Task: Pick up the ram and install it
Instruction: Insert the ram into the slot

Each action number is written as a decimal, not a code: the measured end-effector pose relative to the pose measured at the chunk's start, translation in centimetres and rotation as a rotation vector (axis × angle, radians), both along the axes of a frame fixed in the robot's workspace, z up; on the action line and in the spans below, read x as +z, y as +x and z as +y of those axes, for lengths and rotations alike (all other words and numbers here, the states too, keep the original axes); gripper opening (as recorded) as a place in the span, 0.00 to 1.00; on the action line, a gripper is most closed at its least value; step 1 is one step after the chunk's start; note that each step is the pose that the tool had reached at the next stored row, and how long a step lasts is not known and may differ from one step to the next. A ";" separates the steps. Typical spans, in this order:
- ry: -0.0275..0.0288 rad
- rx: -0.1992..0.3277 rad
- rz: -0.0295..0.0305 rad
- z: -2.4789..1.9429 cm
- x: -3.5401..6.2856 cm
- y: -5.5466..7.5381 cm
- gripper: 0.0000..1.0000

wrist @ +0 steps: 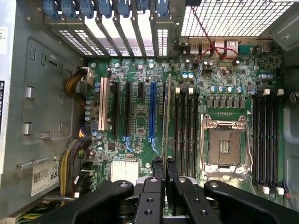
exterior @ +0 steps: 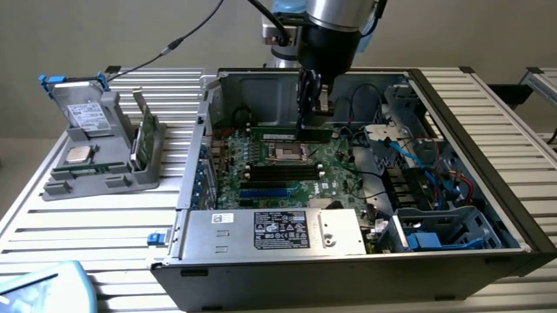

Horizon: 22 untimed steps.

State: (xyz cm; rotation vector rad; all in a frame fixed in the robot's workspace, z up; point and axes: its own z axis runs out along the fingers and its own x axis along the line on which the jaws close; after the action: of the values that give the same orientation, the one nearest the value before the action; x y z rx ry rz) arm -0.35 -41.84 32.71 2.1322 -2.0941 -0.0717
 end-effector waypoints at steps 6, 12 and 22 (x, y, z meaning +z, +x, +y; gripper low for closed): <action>0.0000 -0.005 0.0000 0.14 -1.09 0.0 0.14; 0.0000 -0.005 0.0000 0.63 -2.20 0.0 0.14; 0.0001 0.002 0.0000 1.85 -4.03 0.0 0.14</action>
State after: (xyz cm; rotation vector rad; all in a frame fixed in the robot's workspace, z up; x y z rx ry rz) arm -0.35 -40.00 28.68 2.1342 -2.0921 -0.0715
